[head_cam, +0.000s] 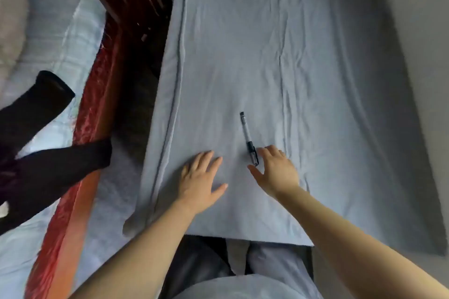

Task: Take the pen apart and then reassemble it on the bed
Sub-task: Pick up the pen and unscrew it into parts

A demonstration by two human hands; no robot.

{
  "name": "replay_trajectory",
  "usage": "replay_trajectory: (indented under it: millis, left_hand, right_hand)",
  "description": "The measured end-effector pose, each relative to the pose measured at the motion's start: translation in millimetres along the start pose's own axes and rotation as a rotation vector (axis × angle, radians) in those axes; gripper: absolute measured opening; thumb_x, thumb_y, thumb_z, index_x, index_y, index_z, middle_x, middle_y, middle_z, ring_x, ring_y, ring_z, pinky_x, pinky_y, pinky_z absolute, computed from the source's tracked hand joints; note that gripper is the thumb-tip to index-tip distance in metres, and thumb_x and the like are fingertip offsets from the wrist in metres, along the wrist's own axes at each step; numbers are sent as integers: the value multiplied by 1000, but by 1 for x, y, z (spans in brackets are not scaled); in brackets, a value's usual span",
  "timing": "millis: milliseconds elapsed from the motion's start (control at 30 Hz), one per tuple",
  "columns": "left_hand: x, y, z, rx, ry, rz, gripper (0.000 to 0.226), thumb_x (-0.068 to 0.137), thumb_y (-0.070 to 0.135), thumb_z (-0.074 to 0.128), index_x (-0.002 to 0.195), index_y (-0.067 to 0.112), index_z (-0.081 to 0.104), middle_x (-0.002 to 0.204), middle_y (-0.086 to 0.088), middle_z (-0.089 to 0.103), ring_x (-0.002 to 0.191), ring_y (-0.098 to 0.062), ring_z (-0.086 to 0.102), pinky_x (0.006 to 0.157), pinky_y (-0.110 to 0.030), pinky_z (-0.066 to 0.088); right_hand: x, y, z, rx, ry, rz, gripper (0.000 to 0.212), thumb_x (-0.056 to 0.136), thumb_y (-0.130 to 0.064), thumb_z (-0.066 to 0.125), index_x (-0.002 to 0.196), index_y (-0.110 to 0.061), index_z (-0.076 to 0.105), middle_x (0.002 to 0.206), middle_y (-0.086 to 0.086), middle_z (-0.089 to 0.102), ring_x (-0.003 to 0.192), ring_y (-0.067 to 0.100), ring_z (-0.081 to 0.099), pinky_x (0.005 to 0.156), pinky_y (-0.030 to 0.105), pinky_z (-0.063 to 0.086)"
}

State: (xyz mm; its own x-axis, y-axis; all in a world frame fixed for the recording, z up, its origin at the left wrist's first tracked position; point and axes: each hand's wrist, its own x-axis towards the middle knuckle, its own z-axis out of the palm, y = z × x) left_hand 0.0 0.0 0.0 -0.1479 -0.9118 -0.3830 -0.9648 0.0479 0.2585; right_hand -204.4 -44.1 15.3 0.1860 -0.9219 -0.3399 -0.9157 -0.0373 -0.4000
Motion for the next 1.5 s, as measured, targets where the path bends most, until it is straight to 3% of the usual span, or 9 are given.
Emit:
replay_trajectory:
  millis: [133,267,433,567,733,867,1100,1267,1500]
  left_hand:
    - [2,18,5,44,33,-95,75,81,57,49,143,27,20,156,0,16,144,-20,11,111,-46,25]
    - [1,29,5,16,30,-162,73,82,53,52,143,24,23,156,-1,16,143,-19,12,112,-42,25]
    - [1,65,-24,-205,53,-275,69,85,43,56,142,18,26,154,-4,23,137,-25,28,108,-41,32]
    - [3,112,-55,-253,326,-108,64,85,39,59,138,13,36,144,-9,40,132,-25,37,105,-43,38]
    - [2,173,-83,-195,494,189,36,84,40,55,112,19,62,109,0,68,99,-19,61,91,-27,39]
    - [0,200,-87,-242,456,235,16,83,35,59,93,25,67,85,9,70,78,-16,64,82,-28,42]
    - [4,214,-80,-290,320,266,18,83,42,60,100,37,65,89,11,65,84,-12,59,72,-33,47]
    - [11,212,-79,-259,304,232,16,82,45,61,94,36,67,81,12,66,77,-9,56,67,-24,38]
    - [13,203,-78,-364,204,67,16,85,51,52,96,44,62,80,16,62,75,0,51,59,-11,32]
  right_hand:
    - [26,4,-3,29,-46,-30,39,80,-38,57,112,-17,50,108,8,53,106,31,49,73,39,44]
    - [32,22,-15,101,-105,-37,24,84,-23,46,105,-16,55,106,8,57,96,32,55,66,34,43]
    - [11,63,-62,142,-110,-139,19,87,-19,49,98,-17,64,94,4,60,76,22,58,63,30,43]
    - [-19,87,-109,232,-68,-277,14,85,-20,61,97,-21,67,81,-10,57,60,1,50,59,13,39]
    - [-59,102,-151,353,80,-303,10,80,-20,69,88,-25,69,75,-23,56,70,-4,54,62,6,40]
    - [-75,105,-160,402,177,-309,9,79,-18,70,87,-23,70,77,-16,62,71,4,56,63,9,43]
    - [-76,114,-160,380,149,-271,8,83,-24,66,90,-22,70,78,-12,63,64,4,56,64,14,46]
    - [-69,119,-161,333,44,-343,12,86,-24,62,93,-19,70,83,3,68,70,14,58,69,34,50]
    - [-51,113,-156,301,59,-438,11,87,-17,60,91,-15,70,86,4,69,74,19,61,69,40,51]
